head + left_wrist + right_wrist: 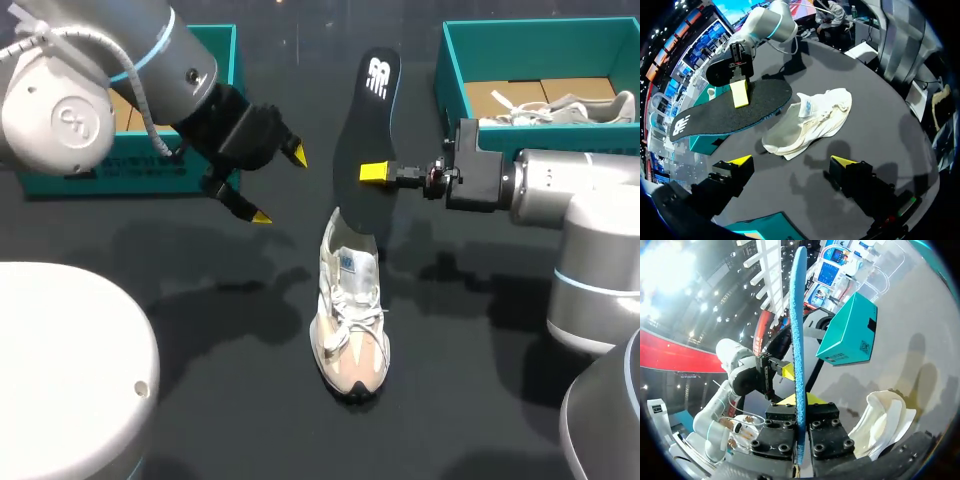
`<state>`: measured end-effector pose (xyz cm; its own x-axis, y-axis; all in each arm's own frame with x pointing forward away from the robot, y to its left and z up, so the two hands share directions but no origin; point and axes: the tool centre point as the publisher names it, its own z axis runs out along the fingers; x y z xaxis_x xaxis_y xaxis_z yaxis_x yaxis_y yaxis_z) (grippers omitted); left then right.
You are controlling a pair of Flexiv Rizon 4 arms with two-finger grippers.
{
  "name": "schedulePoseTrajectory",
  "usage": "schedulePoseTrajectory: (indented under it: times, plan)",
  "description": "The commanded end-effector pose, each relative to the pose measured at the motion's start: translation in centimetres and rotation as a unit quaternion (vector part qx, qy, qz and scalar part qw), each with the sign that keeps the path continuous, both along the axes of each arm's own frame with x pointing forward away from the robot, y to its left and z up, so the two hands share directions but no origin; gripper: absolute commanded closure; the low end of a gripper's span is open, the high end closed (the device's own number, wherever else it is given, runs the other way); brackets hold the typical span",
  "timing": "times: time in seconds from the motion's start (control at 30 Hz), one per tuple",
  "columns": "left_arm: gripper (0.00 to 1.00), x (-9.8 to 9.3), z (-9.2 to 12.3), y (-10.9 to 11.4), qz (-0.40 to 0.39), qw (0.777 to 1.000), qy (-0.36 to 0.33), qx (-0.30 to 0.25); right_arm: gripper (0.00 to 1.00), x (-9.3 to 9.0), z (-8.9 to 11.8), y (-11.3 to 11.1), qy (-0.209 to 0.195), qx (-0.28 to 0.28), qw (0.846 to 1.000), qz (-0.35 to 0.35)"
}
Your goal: Take the shoe out of the shoebox, open the shoe tongue, remove and reinsert the insole, then place the shoe into the shoebox
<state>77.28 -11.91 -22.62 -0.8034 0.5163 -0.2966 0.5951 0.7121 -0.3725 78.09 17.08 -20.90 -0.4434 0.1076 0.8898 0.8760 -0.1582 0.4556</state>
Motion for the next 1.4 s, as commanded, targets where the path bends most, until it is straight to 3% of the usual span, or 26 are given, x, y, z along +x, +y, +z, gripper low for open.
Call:
schedulePoseTrajectory:
  times: [0.03, 0.13, 0.43, 0.83, 0.9, 1.13, 1.2, 1.27, 1.4]
  plan:
    - [0.00, 0.3, 0.2, -0.3, -0.018, 0.999, 0.035, 0.032, 1.00, -0.1, 0.0, 0.1, 0.001, -0.002, 1.000, -0.001]
    - [0.00, 0.5, -1.7, -0.6, 0.029, 0.996, 0.078, 0.020, 1.00, 0.2, -0.4, 0.2, -0.007, 0.005, 1.000, -0.004]
    - [0.00, 0.1, -6.1, -0.3, 0.146, 0.986, 0.079, -0.008, 1.00, 1.9, -2.9, 1.1, -0.077, 0.012, 0.997, -0.013]
    - [0.00, 0.1, -6.1, -0.3, 0.146, 0.986, 0.079, -0.008, 1.00, 2.0, -3.1, 1.1, -0.078, 0.011, 0.997, -0.011]
    - [0.00, -0.1, -7.0, -0.8, 0.137, 0.987, 0.079, -0.017, 1.00, 2.2, -3.5, 1.3, -0.078, 0.015, 0.997, -0.009]
    - [0.00, 0.1, -9.4, -1.5, 0.150, 0.987, 0.056, -0.022, 1.00, 3.0, -5.0, 1.6, -0.105, -0.014, 0.994, -0.024]
    - [0.00, 0.1, -9.6, -1.5, 0.156, 0.986, 0.054, -0.029, 1.00, 3.2, -5.1, 1.8, -0.104, -0.030, 0.994, -0.027]
    - [0.00, 0.1, -9.4, -1.2, 0.149, 0.986, 0.064, -0.045, 1.00, 2.9, -4.8, 1.6, -0.133, -0.063, 0.988, -0.043]
    - [0.00, 0.1, -9.4, -1.2, 0.149, 0.986, 0.064, -0.045, 1.00, 2.9, -4.8, 1.6, -0.133, -0.063, 0.988, -0.043]
